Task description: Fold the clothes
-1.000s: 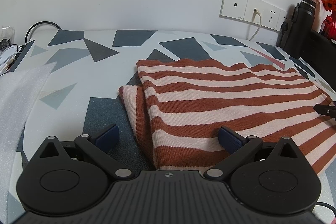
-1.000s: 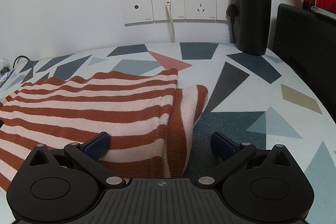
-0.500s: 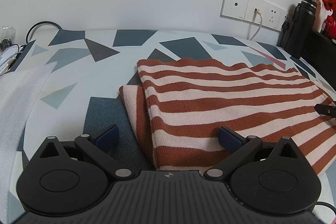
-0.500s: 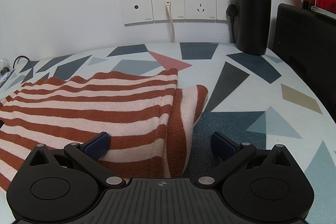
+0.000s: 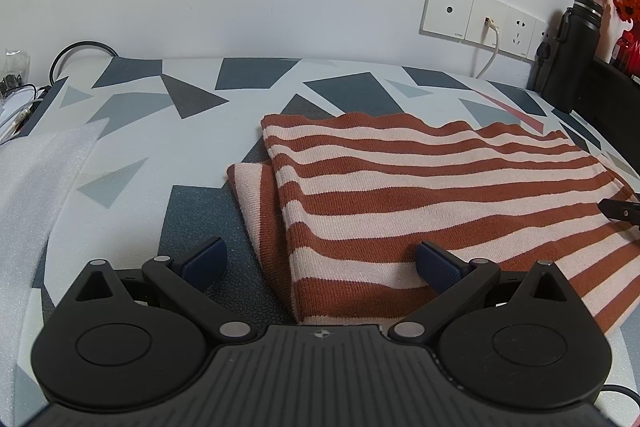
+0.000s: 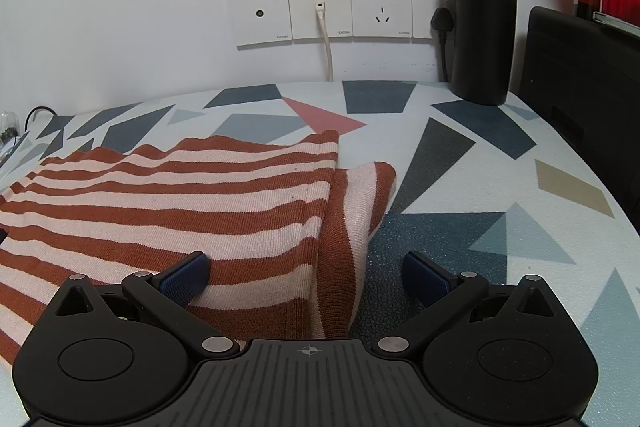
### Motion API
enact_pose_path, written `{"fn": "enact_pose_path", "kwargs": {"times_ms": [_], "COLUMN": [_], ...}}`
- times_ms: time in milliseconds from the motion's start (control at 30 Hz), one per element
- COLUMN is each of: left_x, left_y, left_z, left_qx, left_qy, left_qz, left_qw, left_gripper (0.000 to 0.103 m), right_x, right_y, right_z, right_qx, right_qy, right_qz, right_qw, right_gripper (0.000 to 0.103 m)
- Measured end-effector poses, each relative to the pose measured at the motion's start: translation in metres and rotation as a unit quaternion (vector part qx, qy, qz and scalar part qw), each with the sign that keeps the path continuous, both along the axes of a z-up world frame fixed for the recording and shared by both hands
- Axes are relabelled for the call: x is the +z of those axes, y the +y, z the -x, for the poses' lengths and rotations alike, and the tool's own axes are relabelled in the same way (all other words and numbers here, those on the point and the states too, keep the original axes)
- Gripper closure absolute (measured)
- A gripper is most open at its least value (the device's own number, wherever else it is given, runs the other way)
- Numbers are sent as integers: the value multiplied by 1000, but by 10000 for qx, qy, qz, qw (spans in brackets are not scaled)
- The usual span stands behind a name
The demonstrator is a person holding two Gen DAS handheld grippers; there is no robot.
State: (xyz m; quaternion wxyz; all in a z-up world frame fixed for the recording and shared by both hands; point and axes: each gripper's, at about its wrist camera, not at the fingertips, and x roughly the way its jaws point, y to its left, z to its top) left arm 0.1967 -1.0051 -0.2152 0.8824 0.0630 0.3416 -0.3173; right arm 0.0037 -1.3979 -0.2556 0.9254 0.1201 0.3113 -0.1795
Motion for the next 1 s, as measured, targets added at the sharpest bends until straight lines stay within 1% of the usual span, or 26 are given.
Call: {"fn": "enact_pose_path", "kwargs": {"times_ms": [333,1000], "left_x": [-1,-1], "left_y": [-1,-2], "left_z": [2,-1], "left_qx": [81,99], "left_qy": [-57,-27], "left_qz": [-29,-26], "left_qw": [9999,9999], "left_gripper": [0,0], "right_x": [-1,-1], "right_y": [0,0], "right_z": [0,0], "right_qx": [-1,-1], "right_qy": [5,-2], "right_qz": [3,3], "right_qw": [10000,10000], "right_gripper": [1,1]}}
